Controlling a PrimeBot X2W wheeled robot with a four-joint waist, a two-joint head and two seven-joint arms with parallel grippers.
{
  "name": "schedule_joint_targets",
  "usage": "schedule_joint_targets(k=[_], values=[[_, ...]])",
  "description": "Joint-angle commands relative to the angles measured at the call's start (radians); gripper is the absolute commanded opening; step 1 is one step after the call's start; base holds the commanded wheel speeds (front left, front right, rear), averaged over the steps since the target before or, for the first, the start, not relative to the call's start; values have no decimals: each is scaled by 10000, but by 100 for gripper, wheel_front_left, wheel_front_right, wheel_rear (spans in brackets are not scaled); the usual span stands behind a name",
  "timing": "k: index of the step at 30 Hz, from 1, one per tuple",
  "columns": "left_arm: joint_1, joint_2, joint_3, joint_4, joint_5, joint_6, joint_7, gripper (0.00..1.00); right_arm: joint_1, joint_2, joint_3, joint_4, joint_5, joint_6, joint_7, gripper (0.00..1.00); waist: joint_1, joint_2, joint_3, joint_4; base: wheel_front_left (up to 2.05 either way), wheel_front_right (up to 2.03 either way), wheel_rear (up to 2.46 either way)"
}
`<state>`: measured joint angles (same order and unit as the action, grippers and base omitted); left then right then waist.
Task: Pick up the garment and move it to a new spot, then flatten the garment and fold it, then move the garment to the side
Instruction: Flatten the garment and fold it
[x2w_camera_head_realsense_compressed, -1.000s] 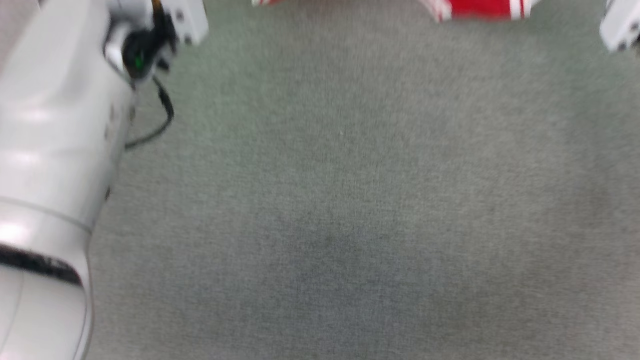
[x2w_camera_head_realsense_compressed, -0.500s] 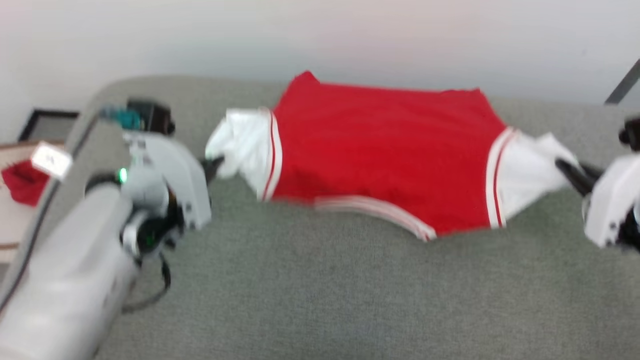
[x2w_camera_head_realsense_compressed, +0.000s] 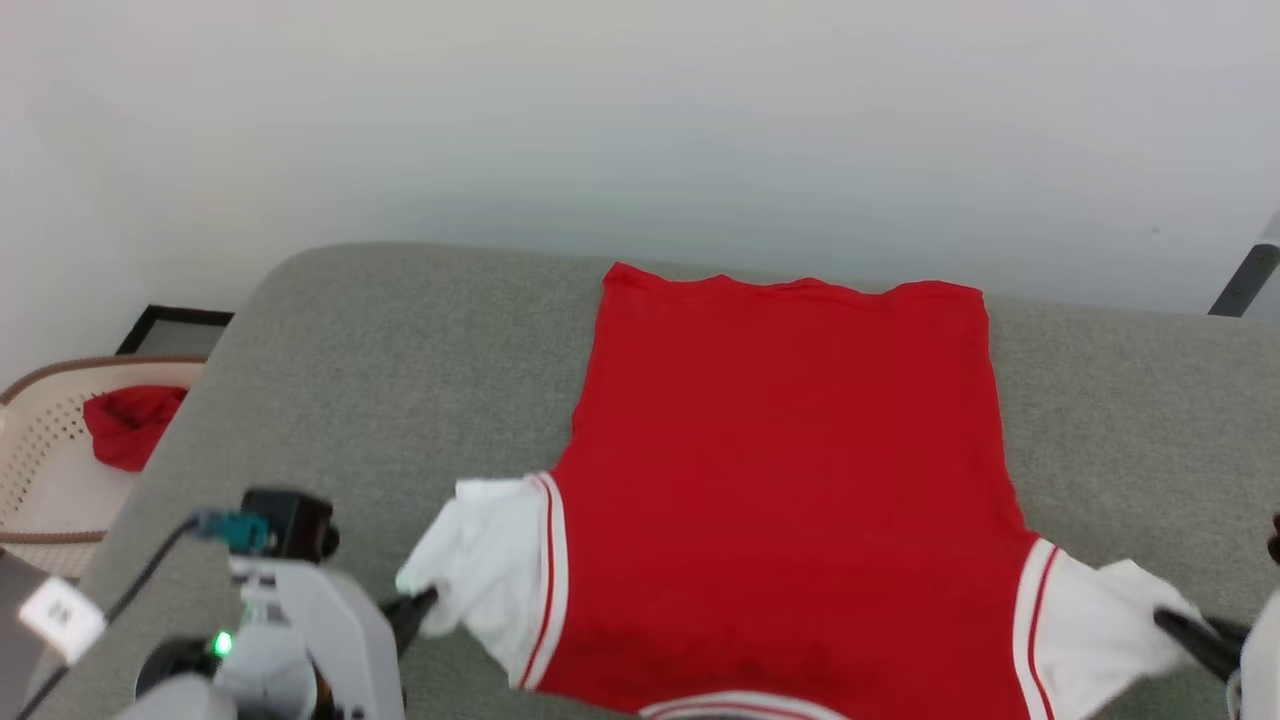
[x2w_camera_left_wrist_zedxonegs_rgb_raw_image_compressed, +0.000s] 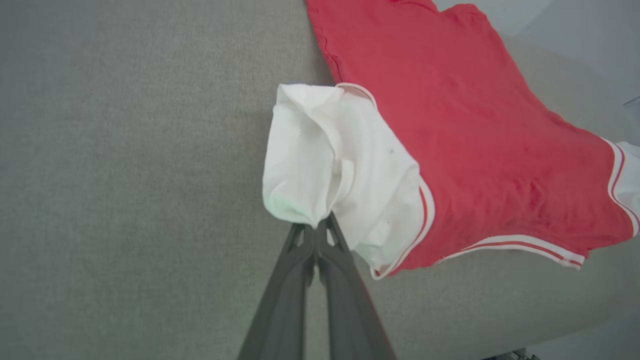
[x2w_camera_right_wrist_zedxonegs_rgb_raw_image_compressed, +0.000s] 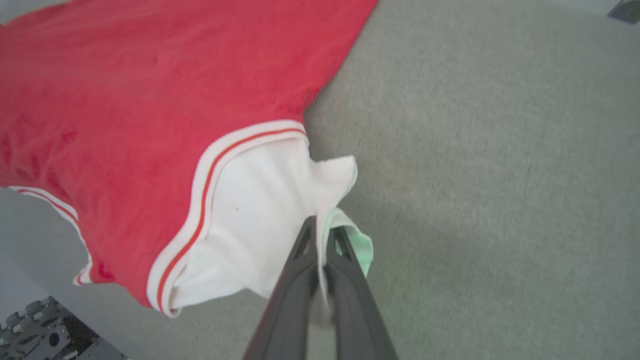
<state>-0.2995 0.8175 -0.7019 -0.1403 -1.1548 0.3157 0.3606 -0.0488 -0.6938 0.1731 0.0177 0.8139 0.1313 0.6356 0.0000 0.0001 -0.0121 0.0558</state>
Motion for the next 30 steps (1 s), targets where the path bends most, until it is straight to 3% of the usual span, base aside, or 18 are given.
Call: schedule_joint_targets(k=[1,8,18,19,22,23,24,30], values=[[276,129,45,-293,-76,219,-31,0,386,117,-337,-281,-115,-10,240,0,0,-1,78,9,0,0,0],[1547,493,80,-1877,-155,1238,-348,0,2337,1087,-1983,-2148,-783,-10,1942,0,0,-1,407,122,0,0,0],[1841,-8,-186,-1938,70,1249,-829,0,2862,2198,-2430,-3077,-1716,-9,2826,1,0,-1,788,326,0,0,0],[1807,-74,-184,-1840,108,1235,-902,0,2790,2231,-2379,-3074,-1795,-9,2822,21,0,-1,826,342,0,0,0],[1678,-202,-279,-1526,321,1162,-1061,0,2579,2249,-2193,-2989,-1909,-9,2723,49,0,-1,936,389,0,0,0],[1648,-276,-299,-1445,350,1130,-1111,0,2515,2256,-2158,-2963,-1948,-9,2671,93,0,-1,973,403,0,0,0],[1615,-333,-329,-1364,393,1087,-1155,0,2436,2269,-2124,-2945,-1983,-9,2619,100,0,-1,1015,415,0,0,0],[1395,-726,-374,-1050,494,815,-1441,0,1943,2159,-2117,-3095,-2029,-9,2421,100,0,-1,1281,494,0,0,0]])
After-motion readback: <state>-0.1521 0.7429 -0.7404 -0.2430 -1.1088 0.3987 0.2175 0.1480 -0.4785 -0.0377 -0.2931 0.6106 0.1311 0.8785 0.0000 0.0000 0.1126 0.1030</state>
